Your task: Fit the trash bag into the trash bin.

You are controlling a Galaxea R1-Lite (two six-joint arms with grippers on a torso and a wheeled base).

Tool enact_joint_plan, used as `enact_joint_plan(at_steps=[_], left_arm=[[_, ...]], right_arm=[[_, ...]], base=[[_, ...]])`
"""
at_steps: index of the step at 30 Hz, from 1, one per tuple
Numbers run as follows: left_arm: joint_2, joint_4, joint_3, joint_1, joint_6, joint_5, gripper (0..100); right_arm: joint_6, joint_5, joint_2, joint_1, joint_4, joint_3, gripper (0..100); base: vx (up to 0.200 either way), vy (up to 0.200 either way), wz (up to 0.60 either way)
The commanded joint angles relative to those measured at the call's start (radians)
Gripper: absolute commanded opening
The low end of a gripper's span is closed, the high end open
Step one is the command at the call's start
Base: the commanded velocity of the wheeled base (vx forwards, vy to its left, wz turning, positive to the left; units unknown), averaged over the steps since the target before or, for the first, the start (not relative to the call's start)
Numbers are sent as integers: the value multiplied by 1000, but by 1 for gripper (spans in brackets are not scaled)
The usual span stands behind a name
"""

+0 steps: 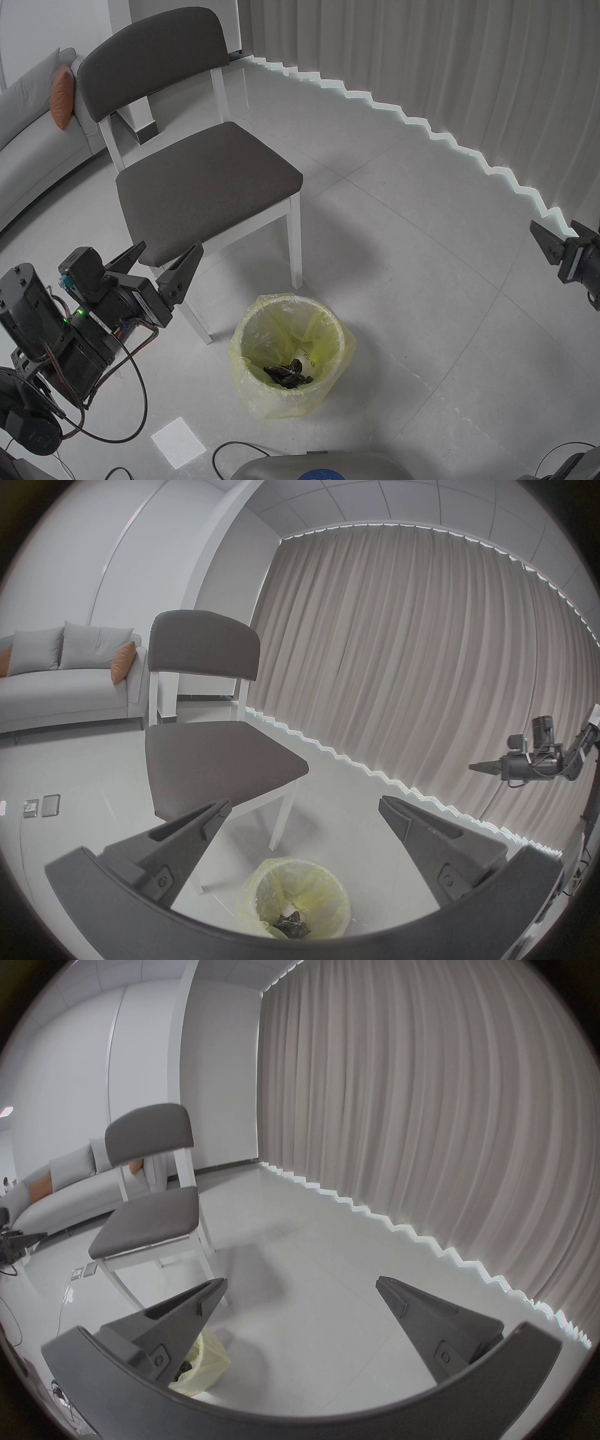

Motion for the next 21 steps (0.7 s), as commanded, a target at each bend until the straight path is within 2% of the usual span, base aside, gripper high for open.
enact_joint_plan(at_steps=[1, 7, 13, 15, 21], left_arm=[[-56, 1, -5, -14, 4, -5, 100], [-89, -3, 72, -13, 1, 5, 100], [-214, 52, 80, 26, 6, 9, 100], [-329, 187, 63, 49, 44, 6, 100], [-583, 599, -41, 61, 55, 8, 100]], right_arm=[[-1, 0, -167, -22, -6, 98, 100], [-20, 0, -257, -39, 17, 132, 100], [-115, 0, -335, -40, 46, 170, 100], [-146, 1, -375, -43, 50, 193, 100], [-136, 4, -452, -53, 72, 212, 100]], base=[[0, 0, 0], [0, 0, 0], [0, 0, 0], [0, 0, 0], [0, 0, 0]])
